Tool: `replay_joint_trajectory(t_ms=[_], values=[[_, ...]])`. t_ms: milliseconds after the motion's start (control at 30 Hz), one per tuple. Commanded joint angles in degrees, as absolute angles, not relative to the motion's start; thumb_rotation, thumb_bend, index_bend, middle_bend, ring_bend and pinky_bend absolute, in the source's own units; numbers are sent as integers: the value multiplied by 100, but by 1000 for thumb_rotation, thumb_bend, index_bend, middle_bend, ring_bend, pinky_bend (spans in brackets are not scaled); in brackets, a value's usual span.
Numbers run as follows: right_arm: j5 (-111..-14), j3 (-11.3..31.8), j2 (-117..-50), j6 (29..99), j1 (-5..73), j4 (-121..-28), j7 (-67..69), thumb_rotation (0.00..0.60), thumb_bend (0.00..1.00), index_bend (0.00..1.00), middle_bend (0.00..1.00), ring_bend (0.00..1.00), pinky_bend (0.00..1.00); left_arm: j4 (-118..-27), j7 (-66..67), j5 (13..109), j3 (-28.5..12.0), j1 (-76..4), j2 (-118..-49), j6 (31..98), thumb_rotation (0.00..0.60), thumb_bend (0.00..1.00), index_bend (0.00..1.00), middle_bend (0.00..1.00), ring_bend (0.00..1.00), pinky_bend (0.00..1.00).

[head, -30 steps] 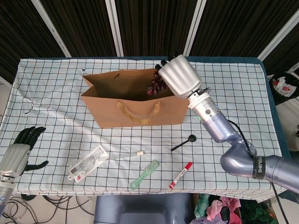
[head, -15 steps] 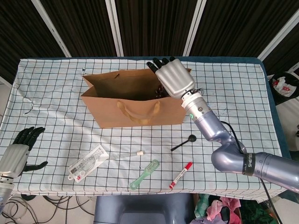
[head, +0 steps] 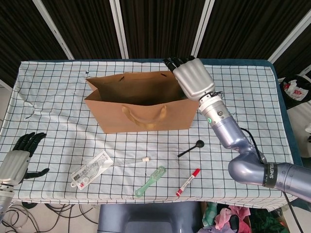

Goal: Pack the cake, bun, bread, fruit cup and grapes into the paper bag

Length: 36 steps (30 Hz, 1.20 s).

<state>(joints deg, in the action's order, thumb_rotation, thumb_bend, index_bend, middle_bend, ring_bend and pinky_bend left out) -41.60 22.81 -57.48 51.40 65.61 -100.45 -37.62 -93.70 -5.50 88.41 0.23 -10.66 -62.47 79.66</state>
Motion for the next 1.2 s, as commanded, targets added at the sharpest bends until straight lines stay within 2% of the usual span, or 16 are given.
replay_joint_trajectory(t_ms=[33, 200, 400, 533, 667, 833, 967, 1200], values=[[-4239, 2221, -5573, 5327, 6405, -10141, -3736, 600, 130, 149, 163, 273, 349, -9362, -538, 8823, 3, -1051, -6257, 8002, 600, 34, 99, 89, 9, 48], [-4645, 1911, -5141, 6163, 5779, -10669, -3878, 600, 132, 147, 180, 274, 349, -9322, -535, 8740, -64, -1034, -6281, 8051, 600, 34, 100, 89, 9, 47], [-5673, 1086, -4767, 7450, 4201, -11619, -3154, 600, 174, 147, 182, 276, 349, -9290, -465, 8676, -126, -1001, -6326, 8134, 600, 34, 100, 89, 9, 47], [-6625, 368, -5121, 8425, 3113, -11562, -2588, 600, 174, 147, 182, 271, 332, -9323, -412, 8723, -90, -952, -6324, 8197, 600, 34, 99, 89, 9, 48], [-7363, -237, -5798, 9097, 2290, -10839, -2381, 600, 174, 147, 181, 260, 304, -9380, -353, 8703, -85, -895, -6299, 8262, 600, 34, 99, 89, 9, 48], [-7620, -518, -6496, 9233, 1784, -10117, -2102, 600, 174, 147, 163, 238, 282, -9419, -318, 8665, -89, -864, -6293, 8269, 600, 34, 98, 89, 9, 47], [-7703, -451, -6925, 9232, 1603, -9627, -1932, 600, 174, 132, 97, 193, 274, -9487, -316, 8677, -51, -869, -6266, 8189, 600, 34, 97, 87, 9, 48], [-7750, -265, -7284, 8873, 1588, -9241, -1599, 600, 174, 129, 91, 185, 268, -9548, -499, 8898, 43, -865, -6214, 8190, 600, 34, 96, 85, 5, 45]])
